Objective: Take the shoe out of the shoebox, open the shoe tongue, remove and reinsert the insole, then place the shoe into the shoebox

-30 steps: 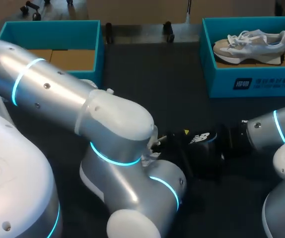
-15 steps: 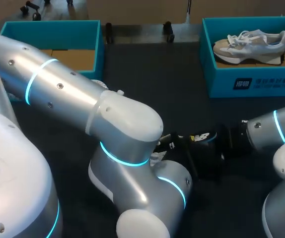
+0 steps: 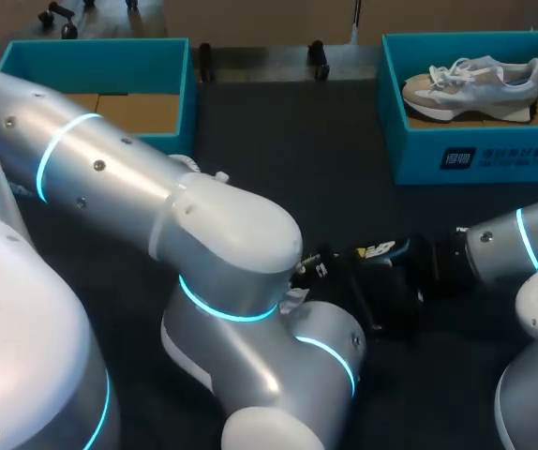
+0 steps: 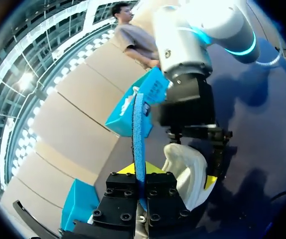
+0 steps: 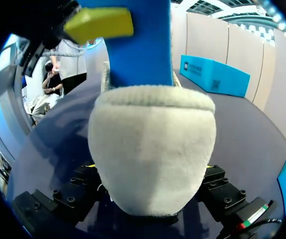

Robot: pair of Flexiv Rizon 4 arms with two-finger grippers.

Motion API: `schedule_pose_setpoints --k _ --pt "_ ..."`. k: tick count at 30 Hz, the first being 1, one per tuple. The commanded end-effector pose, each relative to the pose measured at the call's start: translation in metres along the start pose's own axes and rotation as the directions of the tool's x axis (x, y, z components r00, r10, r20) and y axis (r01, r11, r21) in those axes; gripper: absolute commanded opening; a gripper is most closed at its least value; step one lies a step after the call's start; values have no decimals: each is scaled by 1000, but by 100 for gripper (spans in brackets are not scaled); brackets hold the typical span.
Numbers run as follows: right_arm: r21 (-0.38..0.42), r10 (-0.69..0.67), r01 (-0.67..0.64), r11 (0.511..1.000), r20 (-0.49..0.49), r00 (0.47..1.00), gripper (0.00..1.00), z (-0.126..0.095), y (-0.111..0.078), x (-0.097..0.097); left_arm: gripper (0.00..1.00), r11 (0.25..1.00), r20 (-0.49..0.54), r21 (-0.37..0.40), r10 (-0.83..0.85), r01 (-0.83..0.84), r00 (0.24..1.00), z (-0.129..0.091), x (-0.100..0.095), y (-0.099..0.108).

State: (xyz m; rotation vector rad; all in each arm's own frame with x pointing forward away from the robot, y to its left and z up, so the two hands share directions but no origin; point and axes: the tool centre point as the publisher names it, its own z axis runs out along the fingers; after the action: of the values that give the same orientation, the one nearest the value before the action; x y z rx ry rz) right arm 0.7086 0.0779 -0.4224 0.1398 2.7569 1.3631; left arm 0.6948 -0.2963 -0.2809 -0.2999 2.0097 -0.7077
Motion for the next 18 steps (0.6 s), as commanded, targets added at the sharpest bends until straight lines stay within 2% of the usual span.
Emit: schedule_pose_setpoints --k 1,8,18 --pt "3 -1 1 1000 3 1000 0 1 1 1 0 995 48 93 -34 29 998 -8 -9 -6" --pt "3 -1 1 1000 3 1000 0 1 1 1 0 990 21 111 -85 82 996 -10 -18 -28" --pt "3 -1 1 1000 3 1000 0 1 1 1 0 977 -19 131 -169 170 985 -13 -38 -73"
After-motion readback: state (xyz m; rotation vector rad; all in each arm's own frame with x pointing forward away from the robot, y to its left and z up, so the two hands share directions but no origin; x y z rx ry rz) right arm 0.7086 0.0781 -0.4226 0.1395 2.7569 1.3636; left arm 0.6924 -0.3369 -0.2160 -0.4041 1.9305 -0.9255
